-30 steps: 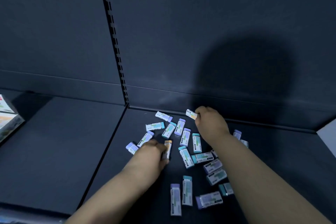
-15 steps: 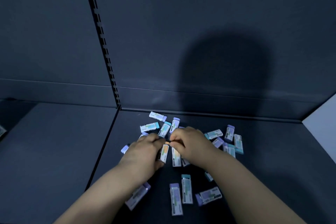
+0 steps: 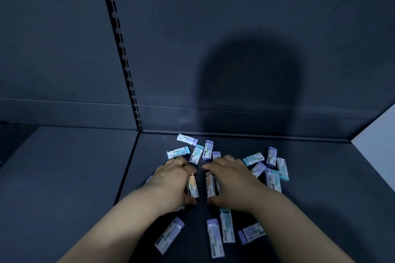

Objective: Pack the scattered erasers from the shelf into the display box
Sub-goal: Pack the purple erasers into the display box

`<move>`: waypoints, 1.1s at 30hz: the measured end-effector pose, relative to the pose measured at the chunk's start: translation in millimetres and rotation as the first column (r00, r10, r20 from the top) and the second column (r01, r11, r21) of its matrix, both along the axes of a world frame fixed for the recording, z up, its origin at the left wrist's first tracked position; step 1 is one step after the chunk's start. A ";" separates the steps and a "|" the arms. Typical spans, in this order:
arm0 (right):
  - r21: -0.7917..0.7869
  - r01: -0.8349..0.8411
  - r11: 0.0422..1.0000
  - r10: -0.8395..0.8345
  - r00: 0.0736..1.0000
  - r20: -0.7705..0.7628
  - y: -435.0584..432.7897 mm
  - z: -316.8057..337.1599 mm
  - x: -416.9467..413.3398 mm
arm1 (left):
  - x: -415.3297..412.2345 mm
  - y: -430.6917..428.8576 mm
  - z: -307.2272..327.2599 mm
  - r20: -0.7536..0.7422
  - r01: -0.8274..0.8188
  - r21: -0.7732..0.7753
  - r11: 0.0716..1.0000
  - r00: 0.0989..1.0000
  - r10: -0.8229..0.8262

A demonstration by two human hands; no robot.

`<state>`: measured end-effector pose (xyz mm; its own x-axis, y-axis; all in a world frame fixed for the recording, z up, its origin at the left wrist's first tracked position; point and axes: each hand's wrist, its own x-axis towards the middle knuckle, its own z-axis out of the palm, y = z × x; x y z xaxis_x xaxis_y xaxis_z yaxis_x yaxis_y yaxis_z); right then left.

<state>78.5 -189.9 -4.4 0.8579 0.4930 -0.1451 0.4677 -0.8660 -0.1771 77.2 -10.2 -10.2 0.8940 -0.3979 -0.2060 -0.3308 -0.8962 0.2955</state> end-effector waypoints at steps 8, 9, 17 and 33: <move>0.416 0.151 0.897 -0.109 0.986 -0.122 -5.1 -4.2 -13.0 | -4.2 4.4 2.7 0.104 0.014 -0.030 0.999 0.995 -0.011; 0.427 0.163 0.889 -0.123 0.985 -0.118 -3.6 -4.1 -14.8 | -4.7 4.1 3.1 0.110 0.023 -0.027 0.999 0.994 -0.020; 0.503 0.232 0.832 -0.206 0.973 -0.108 7.7 -12.1 -20.3 | -8.2 6.9 0.9 0.132 0.062 0.018 0.998 0.989 -0.064; 0.254 0.182 0.950 -0.182 0.983 -0.023 5.7 -8.0 -27.7 | -13.1 5.0 3.2 0.116 0.086 0.044 0.995 0.989 -0.091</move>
<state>50.8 -184.2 -12.4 0.9366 0.3486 -0.0347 0.3063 -0.8630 -0.4018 64.0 -5.2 -7.0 0.8745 -0.4703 -0.1182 -0.4399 -0.8719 0.2149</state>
